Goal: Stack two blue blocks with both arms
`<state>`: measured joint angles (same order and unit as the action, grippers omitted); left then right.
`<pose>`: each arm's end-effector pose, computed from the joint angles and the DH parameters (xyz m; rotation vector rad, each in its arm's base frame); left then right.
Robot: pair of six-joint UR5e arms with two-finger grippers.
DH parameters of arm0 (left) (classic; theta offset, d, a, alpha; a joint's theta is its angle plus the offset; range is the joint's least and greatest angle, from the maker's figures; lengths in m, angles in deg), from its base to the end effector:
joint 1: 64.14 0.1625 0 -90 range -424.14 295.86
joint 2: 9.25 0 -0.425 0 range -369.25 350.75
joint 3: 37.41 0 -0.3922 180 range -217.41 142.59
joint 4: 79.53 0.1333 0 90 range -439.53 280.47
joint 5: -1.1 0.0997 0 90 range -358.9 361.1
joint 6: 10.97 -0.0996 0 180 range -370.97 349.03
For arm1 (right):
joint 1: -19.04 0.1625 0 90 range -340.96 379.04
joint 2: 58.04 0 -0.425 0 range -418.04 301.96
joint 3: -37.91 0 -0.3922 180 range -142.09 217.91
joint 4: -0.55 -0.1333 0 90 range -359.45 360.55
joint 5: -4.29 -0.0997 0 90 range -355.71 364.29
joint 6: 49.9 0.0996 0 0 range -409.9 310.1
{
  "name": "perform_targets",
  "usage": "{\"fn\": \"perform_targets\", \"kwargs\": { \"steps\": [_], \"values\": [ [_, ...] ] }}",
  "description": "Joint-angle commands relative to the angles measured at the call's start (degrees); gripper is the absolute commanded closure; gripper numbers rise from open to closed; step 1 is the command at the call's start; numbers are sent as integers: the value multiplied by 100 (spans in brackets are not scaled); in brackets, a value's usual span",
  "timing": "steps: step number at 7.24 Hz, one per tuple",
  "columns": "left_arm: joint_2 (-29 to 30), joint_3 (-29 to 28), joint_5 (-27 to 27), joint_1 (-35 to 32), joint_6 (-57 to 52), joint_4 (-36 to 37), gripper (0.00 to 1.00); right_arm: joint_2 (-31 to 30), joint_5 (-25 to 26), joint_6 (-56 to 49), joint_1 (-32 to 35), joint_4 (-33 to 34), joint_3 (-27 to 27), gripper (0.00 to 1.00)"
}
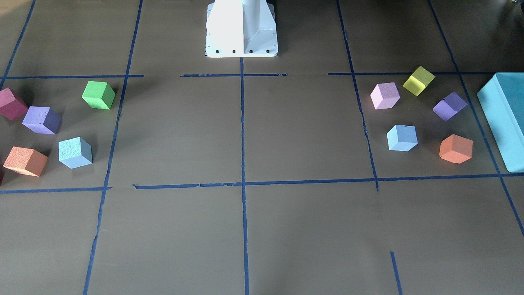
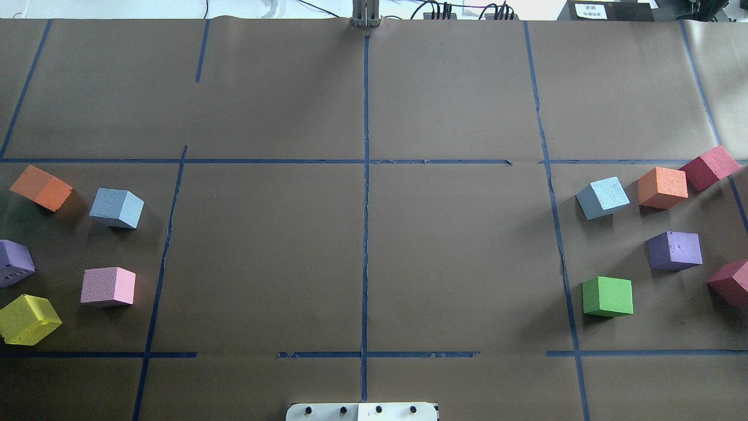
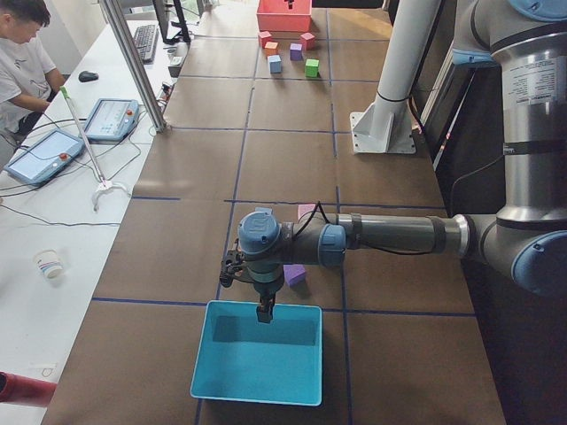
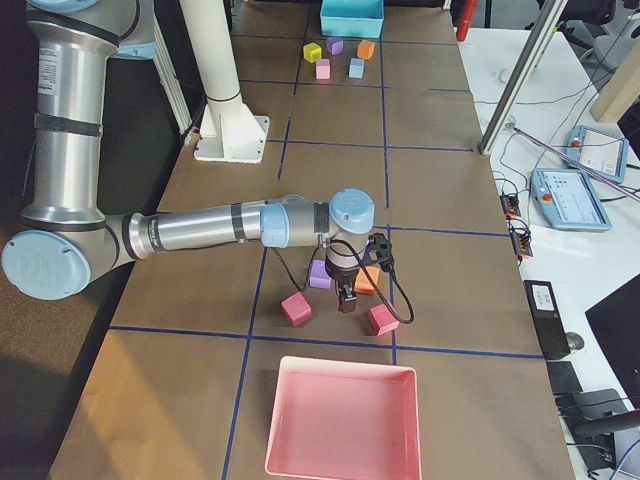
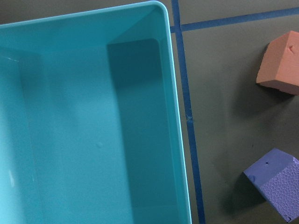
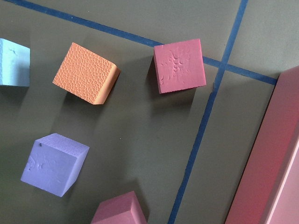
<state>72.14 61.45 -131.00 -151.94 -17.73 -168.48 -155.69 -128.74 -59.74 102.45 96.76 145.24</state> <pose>-0.0501 -0.4295 0.6563 0.0159 0.7354 0.1441 0.0151 -0.4386 0.5844 0.0793 -0.7517 -0.2958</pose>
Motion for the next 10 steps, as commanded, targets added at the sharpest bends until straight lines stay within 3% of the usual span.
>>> {"fn": "perform_targets", "kwargs": {
  "steps": [1,3,5,6,7,8,9,10],
  "values": [
    [-9,-7,18,0,0,1,0,9,-4,9,0,3,-2,0],
    [-9,-7,9,9,0,-8,0,454,-240,811,-287,-14,51,0],
    [-9,-7,0,9,0,1,0,1402,-181,2016,-1296,-15,25,0],
    [-9,-7,0,9,0,1,0,1589,-102,2291,-1657,-41,7,0],
    [-9,-7,0,9,0,1,0,1652,290,3112,-2061,-772,-141,0],
    [-9,-7,0,9,0,1,0,1592,790,4103,-2535,-1954,-525,0],
    [-9,-7,0,0,0,1,0,1574,943,4426,-2758,-2670,-877,0],
    [-18,-7,0,9,0,1,0,1573,988,4438,-2838,-2817,-1046,0]
  ]
}}
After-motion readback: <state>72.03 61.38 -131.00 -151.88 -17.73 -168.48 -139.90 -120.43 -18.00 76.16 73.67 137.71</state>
